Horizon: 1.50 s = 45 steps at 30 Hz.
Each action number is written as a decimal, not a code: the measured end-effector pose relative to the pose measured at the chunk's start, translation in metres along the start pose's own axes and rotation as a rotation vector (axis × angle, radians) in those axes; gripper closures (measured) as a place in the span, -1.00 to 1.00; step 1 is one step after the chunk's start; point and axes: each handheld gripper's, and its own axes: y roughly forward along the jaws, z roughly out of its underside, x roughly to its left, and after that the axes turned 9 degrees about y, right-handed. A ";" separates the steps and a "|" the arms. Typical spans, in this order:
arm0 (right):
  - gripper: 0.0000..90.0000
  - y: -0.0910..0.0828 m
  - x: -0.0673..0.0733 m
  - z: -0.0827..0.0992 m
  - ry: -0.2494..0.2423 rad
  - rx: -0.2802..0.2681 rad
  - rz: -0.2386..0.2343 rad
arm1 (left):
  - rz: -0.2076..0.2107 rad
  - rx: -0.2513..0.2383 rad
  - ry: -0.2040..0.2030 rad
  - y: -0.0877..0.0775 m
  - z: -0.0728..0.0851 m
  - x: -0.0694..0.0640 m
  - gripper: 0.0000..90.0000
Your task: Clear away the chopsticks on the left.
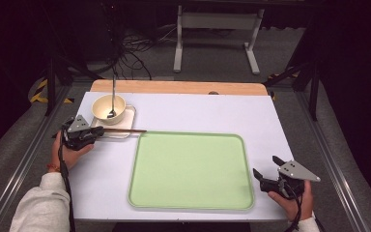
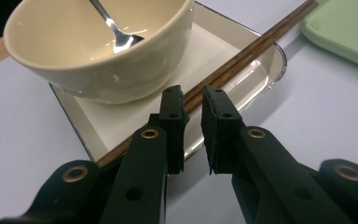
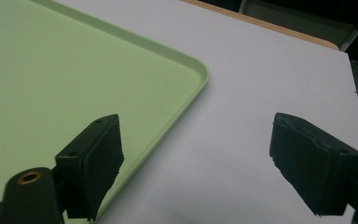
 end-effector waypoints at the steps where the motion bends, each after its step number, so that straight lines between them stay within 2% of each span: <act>1: -0.61 0.000 0.000 0.000 -0.001 0.002 0.002 | 0.004 -0.007 0.004 0.000 0.000 0.000 0.74; 16: -0.62 -0.005 0.001 0.003 0.002 0.005 0.003 | 0.049 -0.002 0.039 0.014 -0.001 0.005 0.68; 20: -0.62 -0.007 0.000 0.004 0.005 0.011 0.005 | 0.086 0.006 0.048 0.018 0.000 0.005 0.65; 23: -0.62 -0.008 0.000 0.005 0.008 0.014 0.008 | 0.098 0.010 0.061 0.020 -0.003 0.003 0.65; 27: -0.62 -0.009 0.000 0.006 0.005 0.018 0.006 | 0.102 0.016 0.086 0.022 -0.006 0.001 0.70; 32: -0.62 -0.007 0.001 0.006 0.003 0.028 0.003 | 0.133 0.022 0.128 0.022 -0.011 -0.003 0.85; 38: -0.63 -0.008 0.001 0.006 0.003 0.028 0.003 | 0.135 0.043 0.149 0.021 -0.014 -0.005 0.89; 45: -0.63 -0.008 0.000 0.006 0.001 0.028 -0.001 | 0.162 0.045 0.162 0.020 -0.019 -0.010 0.89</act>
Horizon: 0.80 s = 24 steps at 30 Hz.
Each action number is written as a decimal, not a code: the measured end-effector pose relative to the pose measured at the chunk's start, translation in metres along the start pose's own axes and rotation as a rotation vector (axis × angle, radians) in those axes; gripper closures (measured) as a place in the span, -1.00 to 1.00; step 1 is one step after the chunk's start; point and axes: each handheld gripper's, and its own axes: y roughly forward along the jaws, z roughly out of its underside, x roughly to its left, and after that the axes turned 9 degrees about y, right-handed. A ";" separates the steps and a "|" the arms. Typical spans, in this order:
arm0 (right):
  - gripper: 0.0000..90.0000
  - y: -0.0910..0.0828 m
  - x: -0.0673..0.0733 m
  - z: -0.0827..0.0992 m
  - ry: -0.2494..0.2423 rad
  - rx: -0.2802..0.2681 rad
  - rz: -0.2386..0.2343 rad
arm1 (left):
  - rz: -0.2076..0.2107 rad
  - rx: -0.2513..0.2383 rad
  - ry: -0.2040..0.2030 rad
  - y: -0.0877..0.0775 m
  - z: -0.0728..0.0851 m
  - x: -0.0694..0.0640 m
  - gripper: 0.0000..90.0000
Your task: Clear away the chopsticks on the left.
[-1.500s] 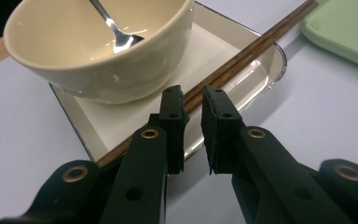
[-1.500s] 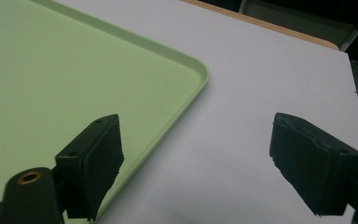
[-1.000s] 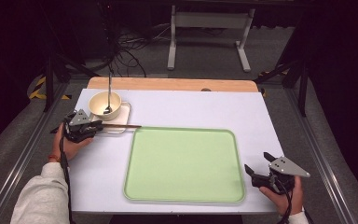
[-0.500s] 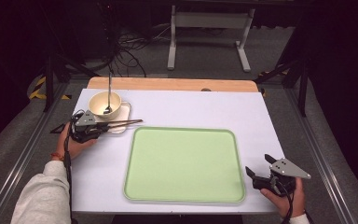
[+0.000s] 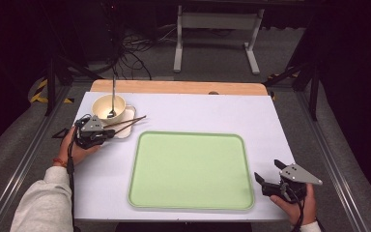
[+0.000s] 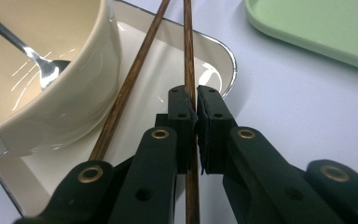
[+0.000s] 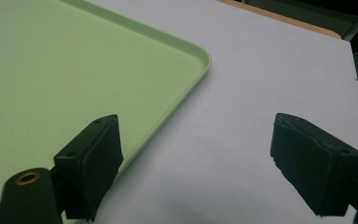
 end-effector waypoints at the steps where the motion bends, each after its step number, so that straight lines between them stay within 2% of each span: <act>1: -0.63 0.000 0.000 0.000 -0.002 -0.001 -0.001 | 0.001 -0.006 -0.003 0.000 -0.001 0.000 0.89; 5: -0.63 -0.001 -0.001 0.000 0.000 -0.006 0.000 | -0.004 -0.038 -0.017 -0.006 -0.004 -0.003 0.90; 7: -0.63 -0.001 -0.001 -0.001 0.001 -0.010 -0.002 | -0.006 -0.038 -0.032 -0.010 -0.008 -0.005 0.90; 11: -0.63 -0.001 0.000 -0.002 -0.002 -0.016 -0.004 | 0.011 -0.070 -0.069 -0.021 -0.018 -0.013 0.90; 13: -0.63 -0.001 0.000 -0.002 -0.004 -0.014 -0.007 | 0.021 -0.086 -0.068 -0.027 -0.025 -0.019 0.90; 17: -0.63 0.001 0.001 -0.004 -0.011 -0.017 -0.013 | 0.048 -0.113 -0.078 -0.036 -0.038 -0.030 0.90; 20: -0.63 0.002 0.002 -0.005 -0.016 -0.021 -0.019 | 0.064 -0.116 -0.081 -0.038 -0.047 -0.040 0.90; 23: -0.63 0.003 0.003 -0.006 -0.021 -0.023 -0.026 | 0.096 -0.133 -0.085 -0.037 -0.054 -0.049 0.90; 24: -0.63 0.003 0.003 -0.006 -0.021 -0.023 -0.026 | 0.121 -0.153 -0.095 -0.037 -0.056 -0.051 0.90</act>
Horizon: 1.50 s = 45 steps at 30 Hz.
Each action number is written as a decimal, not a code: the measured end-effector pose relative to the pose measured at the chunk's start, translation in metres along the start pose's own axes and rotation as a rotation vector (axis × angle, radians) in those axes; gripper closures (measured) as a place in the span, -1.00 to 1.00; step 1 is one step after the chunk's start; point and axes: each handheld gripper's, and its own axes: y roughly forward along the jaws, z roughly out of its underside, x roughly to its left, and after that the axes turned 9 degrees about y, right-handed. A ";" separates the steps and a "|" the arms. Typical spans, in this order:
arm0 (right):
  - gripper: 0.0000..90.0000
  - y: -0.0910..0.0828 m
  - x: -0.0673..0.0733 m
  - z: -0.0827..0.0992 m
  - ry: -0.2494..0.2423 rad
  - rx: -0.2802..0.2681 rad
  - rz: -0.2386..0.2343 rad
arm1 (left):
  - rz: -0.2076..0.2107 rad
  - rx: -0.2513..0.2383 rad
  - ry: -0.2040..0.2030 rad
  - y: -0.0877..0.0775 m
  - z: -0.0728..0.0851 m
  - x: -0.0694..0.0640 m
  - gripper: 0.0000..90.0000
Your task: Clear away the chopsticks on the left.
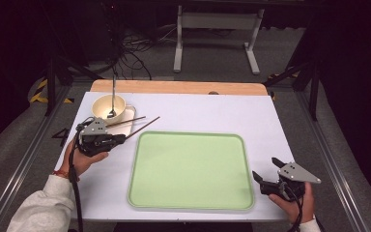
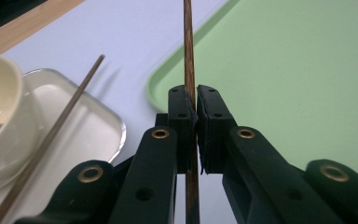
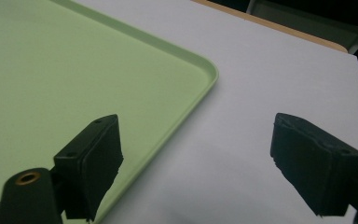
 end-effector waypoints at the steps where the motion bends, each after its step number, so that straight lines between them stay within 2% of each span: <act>1: -0.63 0.000 0.000 0.000 -0.001 -0.001 -0.002 | 0.016 -0.008 -0.005 0.001 -0.002 -0.002 0.90; 4: -0.63 0.001 0.001 -0.001 -0.003 -0.003 -0.007 | 0.062 -0.048 -0.049 0.002 -0.005 -0.007 0.90; 12: -0.63 0.001 0.002 -0.002 -0.006 -0.008 -0.015 | 0.137 -0.072 -0.106 0.014 -0.017 -0.033 0.90; 13: -0.63 0.001 0.002 -0.002 -0.006 -0.008 -0.015 | 0.137 -0.061 -0.095 0.017 -0.020 -0.037 0.90; 15: -0.63 0.001 0.002 -0.002 -0.005 -0.008 -0.017 | 0.155 -0.062 -0.103 0.021 -0.023 -0.044 0.90; 20: -0.63 0.001 0.003 -0.002 -0.005 -0.008 -0.018 | 0.170 -0.026 -0.100 0.035 -0.027 -0.063 0.90; 22: -0.63 0.001 0.003 -0.002 -0.007 -0.009 -0.019 | 0.183 -0.027 -0.109 0.039 -0.028 -0.068 0.90; 25: -0.63 0.000 0.004 -0.003 -0.008 -0.010 -0.020 | 0.182 -0.010 -0.093 0.043 -0.029 -0.073 0.90; 26: -0.63 0.000 0.004 -0.003 -0.008 -0.010 -0.020 | 0.195 -0.012 -0.108 0.046 -0.028 -0.077 0.90; 31: -0.63 0.001 0.004 -0.002 -0.010 -0.007 -0.023 | 0.222 0.014 -0.112 0.060 -0.028 -0.090 0.90; 33: -0.63 0.002 0.004 -0.002 -0.010 -0.008 -0.025 | 0.226 0.011 -0.117 0.062 -0.028 -0.092 0.90; 37: -0.63 0.001 0.004 -0.002 -0.012 -0.007 -0.024 | 0.252 0.039 -0.120 0.073 -0.029 -0.100 0.90; 45: -0.63 0.002 0.004 -0.002 -0.013 -0.004 -0.026 | 0.240 0.093 -0.103 0.086 -0.023 -0.106 0.89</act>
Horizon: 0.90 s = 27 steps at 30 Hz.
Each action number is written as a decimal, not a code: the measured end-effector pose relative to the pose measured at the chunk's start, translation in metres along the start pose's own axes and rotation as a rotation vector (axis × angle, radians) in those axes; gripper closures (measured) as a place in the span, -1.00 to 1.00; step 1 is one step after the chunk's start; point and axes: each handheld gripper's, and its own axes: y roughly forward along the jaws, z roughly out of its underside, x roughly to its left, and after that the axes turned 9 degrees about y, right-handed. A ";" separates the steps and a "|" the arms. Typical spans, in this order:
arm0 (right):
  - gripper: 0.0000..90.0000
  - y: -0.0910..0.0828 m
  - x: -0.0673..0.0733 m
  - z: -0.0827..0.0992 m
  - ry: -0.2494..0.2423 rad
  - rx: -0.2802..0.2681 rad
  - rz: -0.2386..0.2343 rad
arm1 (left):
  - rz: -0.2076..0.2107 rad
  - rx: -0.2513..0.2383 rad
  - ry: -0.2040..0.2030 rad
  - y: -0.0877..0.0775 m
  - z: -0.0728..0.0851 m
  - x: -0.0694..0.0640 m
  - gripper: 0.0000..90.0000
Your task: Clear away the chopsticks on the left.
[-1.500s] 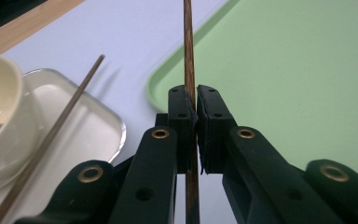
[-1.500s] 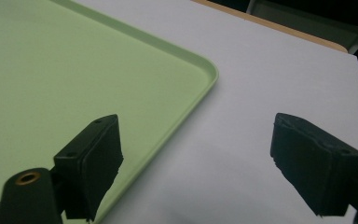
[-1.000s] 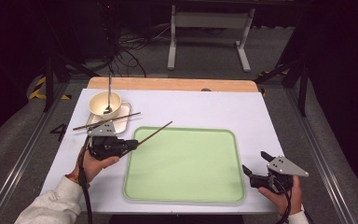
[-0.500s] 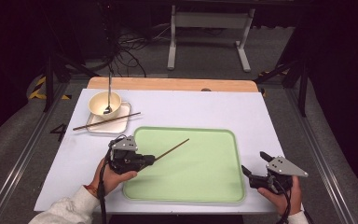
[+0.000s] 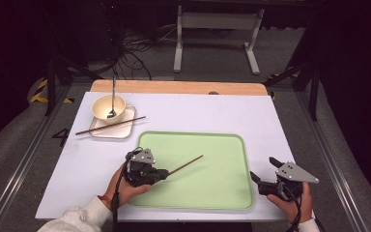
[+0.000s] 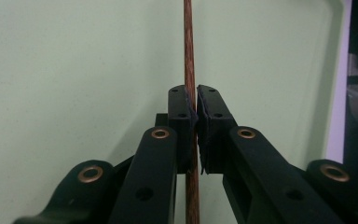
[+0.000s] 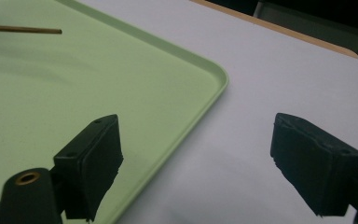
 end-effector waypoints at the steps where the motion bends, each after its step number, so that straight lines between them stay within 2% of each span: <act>1: -0.63 0.000 0.000 0.000 0.001 0.001 0.000 | -0.001 0.002 -0.003 0.001 0.000 0.000 0.89; 3: -0.63 0.000 0.000 0.000 0.000 0.001 0.000 | -0.001 0.005 -0.009 0.002 0.001 0.000 0.89; 4: -0.63 0.000 0.000 0.000 -0.001 0.001 -0.001 | -0.007 0.016 0.008 0.002 0.001 0.001 0.89; 6: -0.63 0.000 0.000 0.000 0.004 -0.001 0.000 | -0.008 0.022 0.003 0.004 0.002 0.000 0.89; 12: -0.63 -0.001 -0.001 0.001 0.009 -0.001 0.002 | -0.038 0.064 0.026 0.009 0.003 0.001 0.89; 22: -0.64 -0.002 -0.001 0.002 0.008 -0.001 0.007 | -0.046 0.070 0.040 0.010 0.003 0.003 0.79; 25: -0.64 -0.002 -0.001 0.002 0.008 -0.003 0.007 | -0.065 0.055 0.084 0.008 -0.002 0.004 0.84; 27: -0.64 -0.003 -0.001 0.002 0.009 -0.003 0.009 | -0.063 0.050 0.113 0.008 -0.006 0.004 0.92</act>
